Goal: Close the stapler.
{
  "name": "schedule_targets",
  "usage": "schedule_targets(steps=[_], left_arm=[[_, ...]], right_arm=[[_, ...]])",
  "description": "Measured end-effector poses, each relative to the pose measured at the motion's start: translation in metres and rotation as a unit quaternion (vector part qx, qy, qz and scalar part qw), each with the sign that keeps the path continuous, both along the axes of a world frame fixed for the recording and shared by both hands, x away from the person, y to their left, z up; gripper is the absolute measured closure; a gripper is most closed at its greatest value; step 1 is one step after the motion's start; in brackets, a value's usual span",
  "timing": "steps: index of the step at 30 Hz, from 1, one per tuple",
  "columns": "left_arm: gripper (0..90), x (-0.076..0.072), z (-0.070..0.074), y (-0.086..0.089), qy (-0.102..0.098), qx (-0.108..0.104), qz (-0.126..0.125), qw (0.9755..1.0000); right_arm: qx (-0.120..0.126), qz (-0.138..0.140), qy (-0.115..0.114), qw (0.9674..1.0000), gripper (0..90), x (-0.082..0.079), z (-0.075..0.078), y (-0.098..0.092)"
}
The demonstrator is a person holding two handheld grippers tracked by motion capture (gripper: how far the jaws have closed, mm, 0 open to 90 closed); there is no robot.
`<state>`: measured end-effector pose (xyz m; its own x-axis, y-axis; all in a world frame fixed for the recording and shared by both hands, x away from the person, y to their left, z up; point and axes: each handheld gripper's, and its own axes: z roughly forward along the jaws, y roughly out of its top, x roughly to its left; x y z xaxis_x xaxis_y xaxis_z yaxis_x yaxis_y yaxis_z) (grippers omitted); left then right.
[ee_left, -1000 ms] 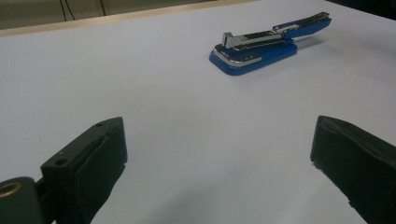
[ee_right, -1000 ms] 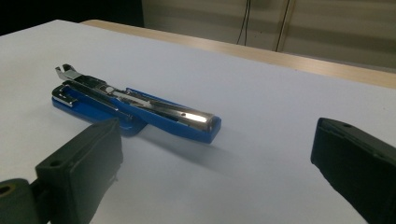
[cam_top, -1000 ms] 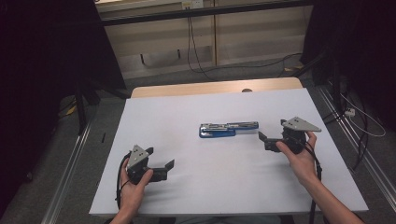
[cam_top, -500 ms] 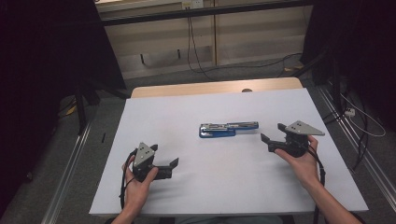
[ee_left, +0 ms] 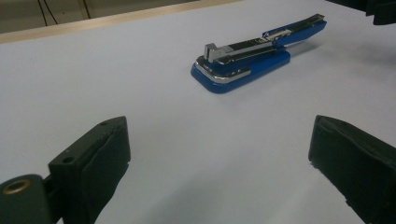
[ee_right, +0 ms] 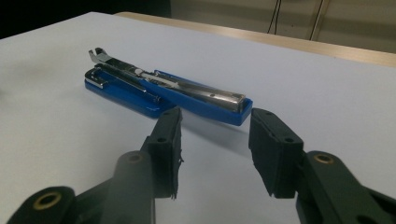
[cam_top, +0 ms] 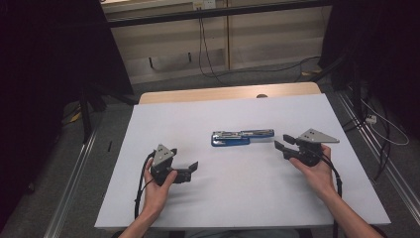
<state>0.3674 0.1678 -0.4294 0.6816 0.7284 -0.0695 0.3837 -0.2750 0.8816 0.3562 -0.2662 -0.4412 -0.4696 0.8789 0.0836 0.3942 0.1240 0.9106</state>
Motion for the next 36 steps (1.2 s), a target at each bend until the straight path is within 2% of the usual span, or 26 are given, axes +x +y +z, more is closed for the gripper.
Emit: schedule_targets(steps=[4,7,10,15,19,22,23,25,27,36], left_arm=[[5.5,0.008,0.001,-0.007,-0.004,-0.005,-0.004,1.0000],[6.2,0.016,0.000,-0.014,-0.013,0.007,-0.002,0.9999],[6.2,0.023,-0.002,-0.020,-0.007,0.012,-0.004,0.9999],[9.2,0.032,-0.001,-0.028,-0.005,0.008,-0.006,0.9999],[13.8,0.039,0.001,-0.035,-0.003,0.010,-0.014,0.9998],[20.1,0.044,0.001,-0.040,0.001,-0.003,-0.015,0.9999],[20.5,0.046,0.002,-0.041,0.002,0.002,-0.016,0.9999],[23.3,0.051,0.001,-0.045,0.006,-0.004,-0.016,0.9998],[25.7,0.054,0.000,-0.049,0.006,0.000,-0.017,0.9998],[46.6,0.066,-0.001,-0.063,0.017,-0.002,-0.025,0.9996]], right_arm=[[0.007,0.008,0.005,0.9999,73.1,0.001,-0.001,0.000],[0.001,0.001,-0.003,1.0000,84.2,0.001,-0.001,-0.001],[0.010,-0.005,-0.008,0.9999,90.0,0.002,0.002,-0.004],[0.007,-0.001,0.009,0.9999,90.0,0.003,-0.001,-0.006],[0.004,0.006,0.008,0.9999,90.0,0.003,0.000,-0.003],[0.002,0.007,0.009,0.9999,90.0,0.004,-0.001,-0.003],[0.001,0.008,0.011,0.9999,90.0,0.004,-0.001,-0.004],[-0.001,0.009,0.011,0.9999,90.0,0.005,-0.001,-0.004],[-0.001,0.009,0.013,0.9999,90.0,0.006,-0.001,-0.005],[-0.004,0.014,0.019,0.9997,90.0,0.010,-0.002,-0.005]])
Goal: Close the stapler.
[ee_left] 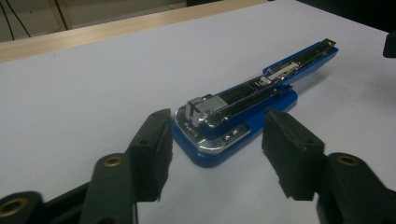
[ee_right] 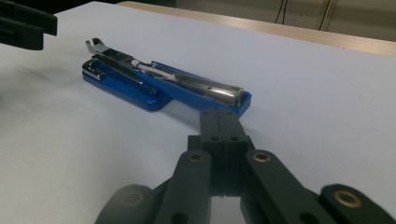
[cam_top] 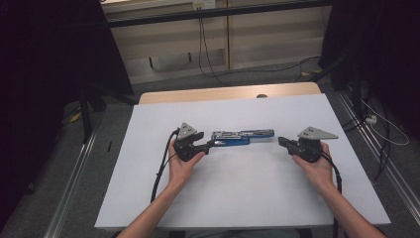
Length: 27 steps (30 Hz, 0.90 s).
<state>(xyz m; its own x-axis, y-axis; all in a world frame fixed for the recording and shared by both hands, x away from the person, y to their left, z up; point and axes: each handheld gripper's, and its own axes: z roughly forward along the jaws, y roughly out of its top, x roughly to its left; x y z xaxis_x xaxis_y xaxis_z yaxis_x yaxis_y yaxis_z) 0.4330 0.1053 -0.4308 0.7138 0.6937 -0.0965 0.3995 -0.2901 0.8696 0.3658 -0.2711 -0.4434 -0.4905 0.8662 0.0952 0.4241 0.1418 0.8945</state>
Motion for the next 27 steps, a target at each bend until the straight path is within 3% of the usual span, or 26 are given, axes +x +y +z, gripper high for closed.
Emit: schedule_targets(steps=[15,20,27], left_arm=[[89.2,0.012,-0.008,-0.013,0.004,0.041,-0.019,0.9989],[90.0,0.017,-0.012,-0.019,0.018,0.064,-0.027,0.9974],[90.0,0.022,-0.014,-0.024,0.029,0.066,-0.027,0.9970]], right_arm=[[-0.007,0.013,0.014,0.9998,90.0,0.009,-0.002,0.008],[-0.016,0.018,0.020,0.9995,90.0,0.014,-0.004,0.012],[-0.034,0.026,0.049,0.9979,90.0,0.018,-0.008,0.015]])
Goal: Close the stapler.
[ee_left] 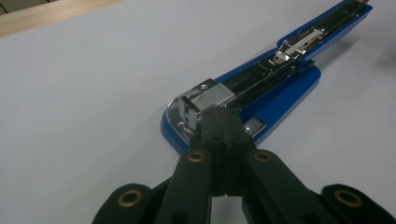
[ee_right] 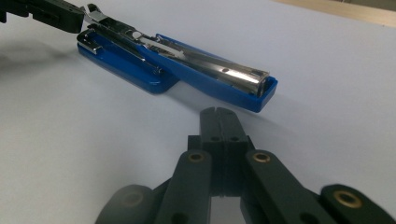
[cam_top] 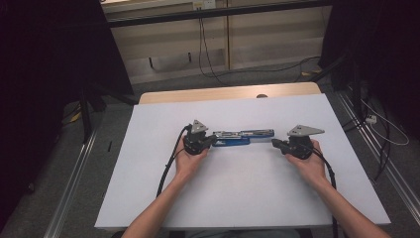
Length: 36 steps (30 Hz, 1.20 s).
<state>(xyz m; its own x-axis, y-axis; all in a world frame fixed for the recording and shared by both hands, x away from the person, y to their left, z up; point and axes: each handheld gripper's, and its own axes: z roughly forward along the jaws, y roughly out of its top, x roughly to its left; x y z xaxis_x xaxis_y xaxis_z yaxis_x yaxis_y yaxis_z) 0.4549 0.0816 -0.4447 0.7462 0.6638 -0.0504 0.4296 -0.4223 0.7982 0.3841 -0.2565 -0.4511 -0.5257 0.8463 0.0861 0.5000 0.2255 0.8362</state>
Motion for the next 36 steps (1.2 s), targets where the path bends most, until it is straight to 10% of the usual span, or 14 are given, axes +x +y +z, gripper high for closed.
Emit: schedule_targets(steps=[21,36], left_arm=[[90.0,0.000,-0.003,-0.002,-0.007,0.009,-0.008,0.9999],[90.0,0.000,-0.003,-0.002,-0.011,0.012,-0.011,0.9998]], right_arm=[[-0.050,-0.002,0.069,0.9963,90.0,0.028,-0.005,0.010],[-0.060,-0.009,0.065,0.9961,90.0,0.035,-0.006,0.016]])
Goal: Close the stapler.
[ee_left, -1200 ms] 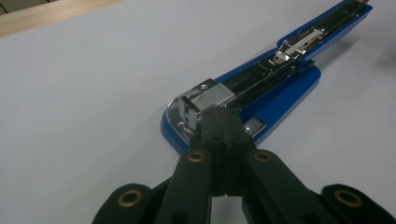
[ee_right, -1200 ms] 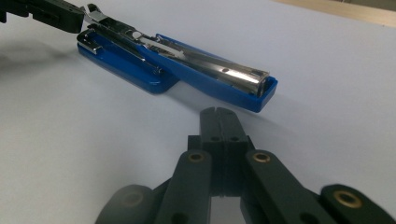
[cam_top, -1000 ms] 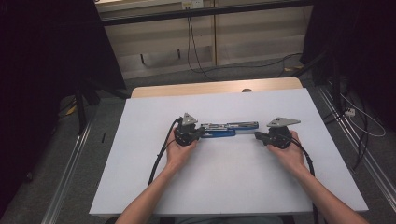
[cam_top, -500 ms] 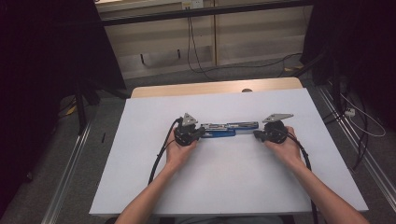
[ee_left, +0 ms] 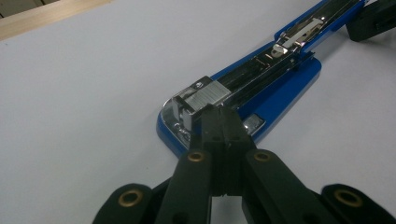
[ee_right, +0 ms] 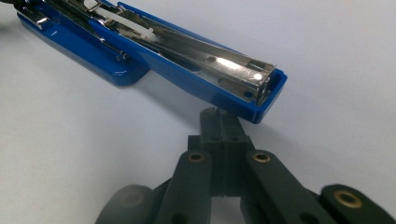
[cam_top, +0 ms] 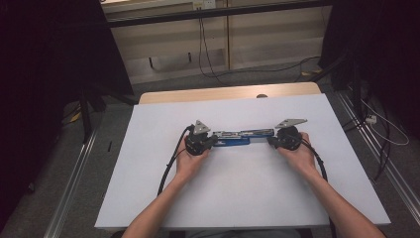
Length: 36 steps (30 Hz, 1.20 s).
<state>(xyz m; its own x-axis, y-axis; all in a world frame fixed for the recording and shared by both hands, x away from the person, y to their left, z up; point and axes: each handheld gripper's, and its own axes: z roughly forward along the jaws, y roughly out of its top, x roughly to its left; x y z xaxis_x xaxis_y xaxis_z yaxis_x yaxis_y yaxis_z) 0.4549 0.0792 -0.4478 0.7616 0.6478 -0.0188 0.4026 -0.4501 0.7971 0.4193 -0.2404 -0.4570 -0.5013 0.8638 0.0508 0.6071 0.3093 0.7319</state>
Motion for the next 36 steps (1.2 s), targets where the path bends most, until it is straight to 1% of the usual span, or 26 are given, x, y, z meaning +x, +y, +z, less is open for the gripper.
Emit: schedule_targets(steps=[18,20,28,34,36], left_arm=[[90.0,0.0004,-0.0002,0.0006,0.001,-0.002,0.001,1.0000],[90.0,0.0002,-0.0006,0.0004,0.004,-0.006,0.001,1.0000],[90.0,0.0003,-0.0007,0.0008,0.006,-0.008,0.002,0.9999],[90.0,0.0001,-0.0005,0.0003,0.004,-0.006,0.003,1.0000],[90.0,0.0002,-0.0003,0.0004,0.002,-0.005,0.003,1.0000]], right_arm=[[0.004,-0.002,-0.004,1.0000,90.0,0.0024,-0.0008,0.0025],[0.006,-0.002,-0.004,1.0000,90.0,0.0028,-0.0010,0.0038],[0.007,-0.001,-0.006,1.0000,90.0,0.0034,-0.0012,0.0051],[0.010,-0.002,-0.009,0.9999,90.0,0.0046,-0.0006,0.0066],[0.010,-0.002,-0.014,0.9999,90.0,0.0051,0.0000,0.0068]])
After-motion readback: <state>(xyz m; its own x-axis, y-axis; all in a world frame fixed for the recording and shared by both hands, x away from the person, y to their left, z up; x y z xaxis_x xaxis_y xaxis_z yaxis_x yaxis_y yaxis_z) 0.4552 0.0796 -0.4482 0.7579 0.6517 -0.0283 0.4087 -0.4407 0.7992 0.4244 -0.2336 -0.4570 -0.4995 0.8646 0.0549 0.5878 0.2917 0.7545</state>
